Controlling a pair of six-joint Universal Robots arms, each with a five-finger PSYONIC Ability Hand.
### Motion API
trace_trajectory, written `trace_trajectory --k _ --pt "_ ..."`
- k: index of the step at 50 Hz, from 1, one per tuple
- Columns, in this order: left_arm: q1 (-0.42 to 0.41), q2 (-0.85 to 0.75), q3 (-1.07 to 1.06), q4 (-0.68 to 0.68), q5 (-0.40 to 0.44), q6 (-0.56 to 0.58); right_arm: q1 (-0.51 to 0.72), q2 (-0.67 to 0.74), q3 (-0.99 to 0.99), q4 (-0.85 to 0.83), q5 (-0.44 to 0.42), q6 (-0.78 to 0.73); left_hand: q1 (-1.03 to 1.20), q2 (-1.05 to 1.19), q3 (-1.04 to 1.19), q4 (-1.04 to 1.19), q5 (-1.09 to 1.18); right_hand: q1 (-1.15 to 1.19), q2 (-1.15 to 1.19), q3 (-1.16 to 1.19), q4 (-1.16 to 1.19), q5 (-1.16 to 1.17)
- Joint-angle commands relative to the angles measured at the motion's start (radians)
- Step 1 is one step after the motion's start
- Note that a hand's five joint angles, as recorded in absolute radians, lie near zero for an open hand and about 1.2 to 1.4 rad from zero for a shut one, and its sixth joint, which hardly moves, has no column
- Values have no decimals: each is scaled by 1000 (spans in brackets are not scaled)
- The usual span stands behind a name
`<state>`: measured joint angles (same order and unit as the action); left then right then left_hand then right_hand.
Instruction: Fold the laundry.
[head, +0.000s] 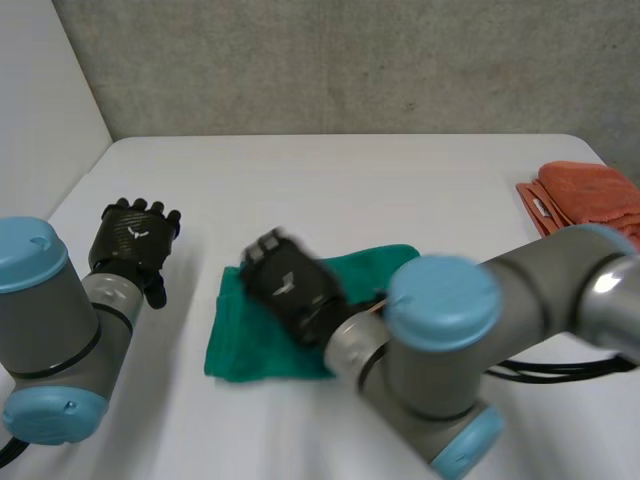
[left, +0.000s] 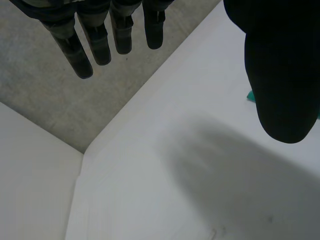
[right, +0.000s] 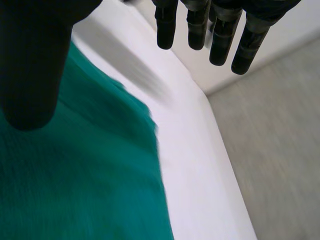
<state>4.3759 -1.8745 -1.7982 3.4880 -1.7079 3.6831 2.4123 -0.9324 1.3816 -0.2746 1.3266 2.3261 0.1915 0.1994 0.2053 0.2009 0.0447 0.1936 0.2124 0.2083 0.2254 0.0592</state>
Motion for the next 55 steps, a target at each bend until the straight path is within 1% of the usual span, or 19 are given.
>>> trace_trajectory --k 1,4,9,15,16,19,27,31,32,35,36,39,40,43,46,47,50,51,55 --pt "-42 2 5 0 2 0 -202 -219 186 115 51 321 -17 -25 -31 -26 -45 -19 -38 -34 -51 -59" --pt "-81 2 10 0 2 0 -264 -236 270 158 36 366 -17 -25 -31 -26 -45 -19 -38 -34 -51 -59" --pt "-102 -2 11 0 1 0 -387 -244 384 153 -4 352 -17 -25 -31 -26 -45 -18 -37 -33 -50 -58" --pt "-108 -5 13 0 -1 0 -452 -232 415 147 -21 299 -17 -25 -31 -26 -45 809 790 794 777 769" --pt "-108 -3 11 0 -1 2 -459 -230 412 147 -15 280 -17 -25 -31 -26 -45 1199 1180 1184 1167 1159" --pt "-108 2 8 0 -1 0 -475 -235 405 143 8 251 -17 -25 -31 -26 -45 1203 1184 1188 1171 1163" --pt "-96 32 2 -1 -3 0 -432 -243 297 135 128 141 -17 -25 -31 -26 -45 1203 1184 1188 1171 1163" --pt "-84 52 2 -1 -7 0 -236 -233 186 126 140 35 -17 -25 -31 -26 -45 1203 1184 1188 1171 1163" --pt "-75 61 0 -1 -7 -2 -155 -224 141 118 135 -8 -17 -25 -31 -26 -45 1203 1184 1188 1171 1163" --pt "-62 75 -1 -1 -12 -3 -49 -200 90 94 115 -63 -17 -25 -31 -26 -45 1203 1184 1188 1171 1163" --pt "-55 87 -1 -1 -12 -9 9 -165 71 74 84 -98 -17 -25 -31 -26 -45 1203 1184 1188 1171 1163" --pt "-39 106 -1 -1 -16 -43 73 -109 48 61 10 -139 -17 -25 -31 -26 -45 1203 1184 1188 1171 1163" --pt "-27 118 -1 -3 -25 -81 99 -70 39 60 -47 -152 -16 -24 -30 -26 -44 1203 1184 1188 1171 1163" --pt "-10 127 2 -6 -36 -138 117 -26 27 57 -85 -151 -16 -24 -30 -26 -44 1203 1184 1188 1171 1163" --pt "-7 129 10 -14 -32 -195 116 -19 48 58 -115 -136 -13 -21 -27 -23 -41 533 515 519 502 493" --pt "-9 129 11 -17 -30 -210 114 -28 60 55 -116 -104 -13 -21 -27 -23 -41 215 196 200 183 174" --pt "-16 126 13 -17 -27 -219 91 -46 68 51 -107 -9 -13 -21 -27 -23 -41 15 -4 0 -17 -25" --pt "-21 121 14 -17 -26 -221 44 -60 68 58 -95 80 -16 -24 -30 -25 -44 -19 -38 -34 -51 -59" --pt "-64 115 31 -18 -21 -224 -105 -129 66 77 -34 339 -16 -24 -30 -26 -44 -19 -38 -34 -51 -59"
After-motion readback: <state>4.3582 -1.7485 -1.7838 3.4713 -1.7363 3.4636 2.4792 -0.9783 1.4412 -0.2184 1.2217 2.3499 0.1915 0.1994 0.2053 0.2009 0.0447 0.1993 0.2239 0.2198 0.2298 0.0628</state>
